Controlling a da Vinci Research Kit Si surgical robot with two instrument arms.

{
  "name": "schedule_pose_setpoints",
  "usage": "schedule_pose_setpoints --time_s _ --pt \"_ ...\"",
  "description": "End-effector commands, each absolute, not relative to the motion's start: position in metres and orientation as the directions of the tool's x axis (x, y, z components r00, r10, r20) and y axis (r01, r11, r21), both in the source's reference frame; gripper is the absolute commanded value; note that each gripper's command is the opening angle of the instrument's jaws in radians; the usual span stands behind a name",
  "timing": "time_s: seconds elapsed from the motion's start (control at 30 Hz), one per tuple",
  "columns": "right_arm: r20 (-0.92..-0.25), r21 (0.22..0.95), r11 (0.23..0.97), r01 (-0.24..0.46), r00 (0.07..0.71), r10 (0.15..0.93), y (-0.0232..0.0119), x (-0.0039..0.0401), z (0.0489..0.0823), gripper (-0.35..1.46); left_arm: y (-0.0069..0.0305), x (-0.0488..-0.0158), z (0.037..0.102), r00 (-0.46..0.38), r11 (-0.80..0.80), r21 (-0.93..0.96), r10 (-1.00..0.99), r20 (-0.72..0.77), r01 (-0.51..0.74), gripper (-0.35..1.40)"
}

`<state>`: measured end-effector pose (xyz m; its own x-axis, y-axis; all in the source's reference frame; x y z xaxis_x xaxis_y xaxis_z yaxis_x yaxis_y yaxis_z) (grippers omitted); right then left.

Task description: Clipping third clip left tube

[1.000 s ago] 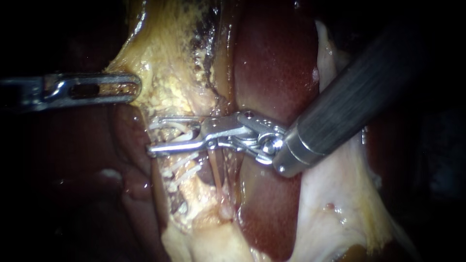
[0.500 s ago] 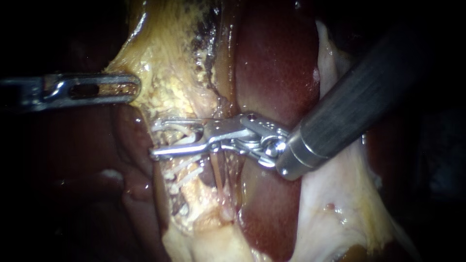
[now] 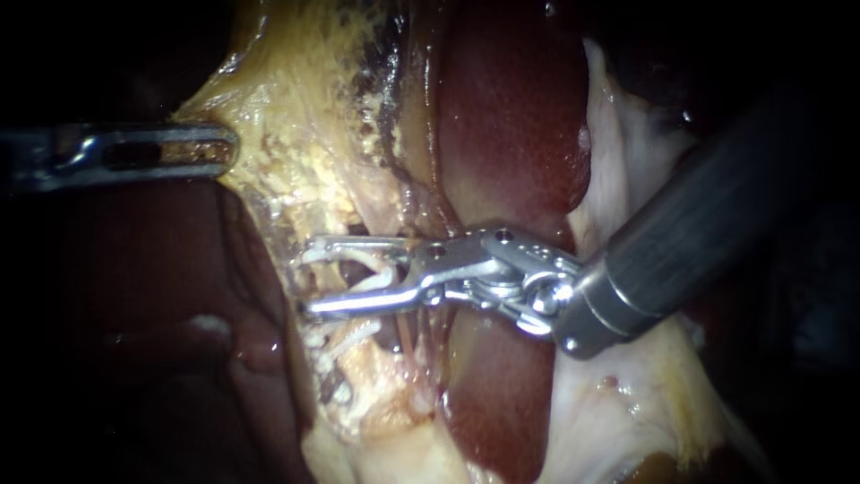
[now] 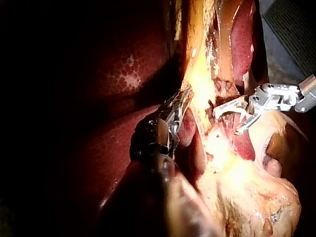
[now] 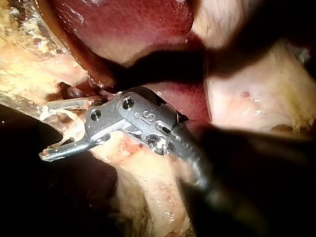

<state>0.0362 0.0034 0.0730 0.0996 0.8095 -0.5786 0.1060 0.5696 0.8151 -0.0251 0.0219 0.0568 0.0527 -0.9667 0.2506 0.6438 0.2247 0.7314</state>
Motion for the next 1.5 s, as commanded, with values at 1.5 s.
schedule_pose_setpoints --time_s 1.5 --pt "-0.539 0.838 0.531 0.123 0.333 0.774 0.0033 0.0394 0.0787 0.56 0.0218 -0.0249 0.0546 0.046 0.217 0.731 -0.968 0.246 0.646 -0.35"
